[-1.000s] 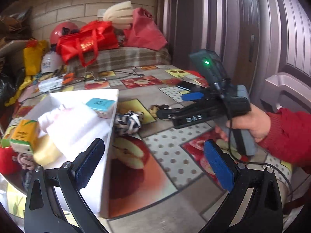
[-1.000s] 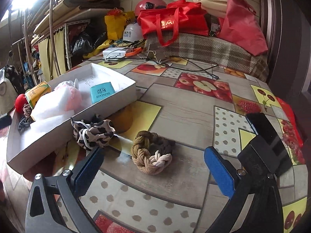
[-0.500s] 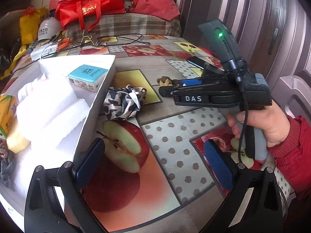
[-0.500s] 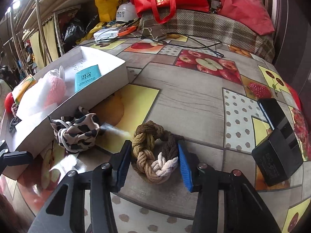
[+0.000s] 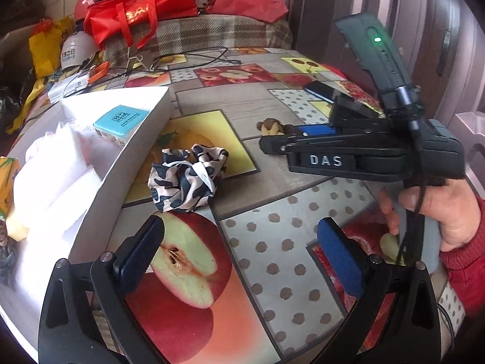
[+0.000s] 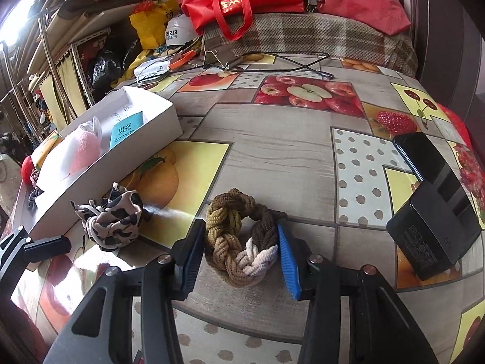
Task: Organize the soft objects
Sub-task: 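Grasp the black-white scrunchie with the left tool while the right grasps the rope ring, then carry scrunchie and rope ring into the white box and open both tools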
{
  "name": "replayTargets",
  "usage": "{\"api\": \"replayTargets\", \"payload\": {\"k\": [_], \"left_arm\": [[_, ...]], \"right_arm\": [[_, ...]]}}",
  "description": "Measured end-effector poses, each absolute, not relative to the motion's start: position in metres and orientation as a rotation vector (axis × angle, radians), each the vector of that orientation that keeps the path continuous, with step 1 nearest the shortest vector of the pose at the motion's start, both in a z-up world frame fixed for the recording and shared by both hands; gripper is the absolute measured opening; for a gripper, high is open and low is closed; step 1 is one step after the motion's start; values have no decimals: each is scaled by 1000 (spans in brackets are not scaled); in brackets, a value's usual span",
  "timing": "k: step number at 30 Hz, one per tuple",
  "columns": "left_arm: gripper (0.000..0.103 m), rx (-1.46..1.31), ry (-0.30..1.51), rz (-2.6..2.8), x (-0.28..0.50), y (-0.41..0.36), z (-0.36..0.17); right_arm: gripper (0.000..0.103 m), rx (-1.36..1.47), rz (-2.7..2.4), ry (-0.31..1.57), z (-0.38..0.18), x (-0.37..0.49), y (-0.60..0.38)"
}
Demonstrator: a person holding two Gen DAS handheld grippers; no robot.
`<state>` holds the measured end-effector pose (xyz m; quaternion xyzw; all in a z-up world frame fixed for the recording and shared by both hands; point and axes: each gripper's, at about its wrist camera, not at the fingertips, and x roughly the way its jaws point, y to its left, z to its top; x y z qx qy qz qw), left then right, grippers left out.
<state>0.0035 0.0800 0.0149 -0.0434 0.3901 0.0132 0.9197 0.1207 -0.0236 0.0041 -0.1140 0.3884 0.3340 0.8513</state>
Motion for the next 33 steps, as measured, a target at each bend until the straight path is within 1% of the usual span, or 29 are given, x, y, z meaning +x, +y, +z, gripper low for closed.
{"api": "replayTargets", "payload": {"k": [2, 3, 4, 8, 9, 10, 11, 12, 13, 15, 18, 21, 28, 33], "left_arm": [[96, -131, 834, 90, 14, 90, 10], [90, -149, 851, 112, 20, 94, 7], [88, -156, 867, 127, 25, 97, 4], [87, -124, 874, 167, 46, 93, 3], [85, -124, 873, 168, 51, 93, 3], [81, -121, 872, 171, 55, 92, 3], [65, -115, 865, 175, 57, 91, 4], [44, -116, 855, 167, 58, 91, 6], [41, -118, 850, 155, 58, 91, 6], [37, -133, 838, 126, 56, 92, 7], [37, -161, 823, 114, 55, 94, 9], [37, -164, 769, 117, 48, 93, 17], [37, -24, 559, 113, 13, 68, 41], [37, 83, 372, 79, -35, 54, 55]], "right_arm": [[46, -240, 703, 818, 4, 121, -24], [46, -240, 703, 818, 4, 121, -24], [46, -239, 703, 818, 4, 121, -24], [46, -240, 703, 818, 4, 121, -24], [46, -240, 703, 818, 4, 121, -24], [46, -239, 703, 818, 4, 121, -24], [46, -237, 703, 819, 4, 121, -24], [46, -234, 703, 819, 4, 124, -24], [46, -229, 700, 820, 4, 124, -25], [46, -211, 699, 822, 4, 125, -28], [46, -184, 692, 822, 5, 127, -32], [47, -150, 690, 805, 8, 128, -38], [46, -66, 653, 662, 25, 110, -60], [46, -26, 696, 571, 35, 78, -74]]}}
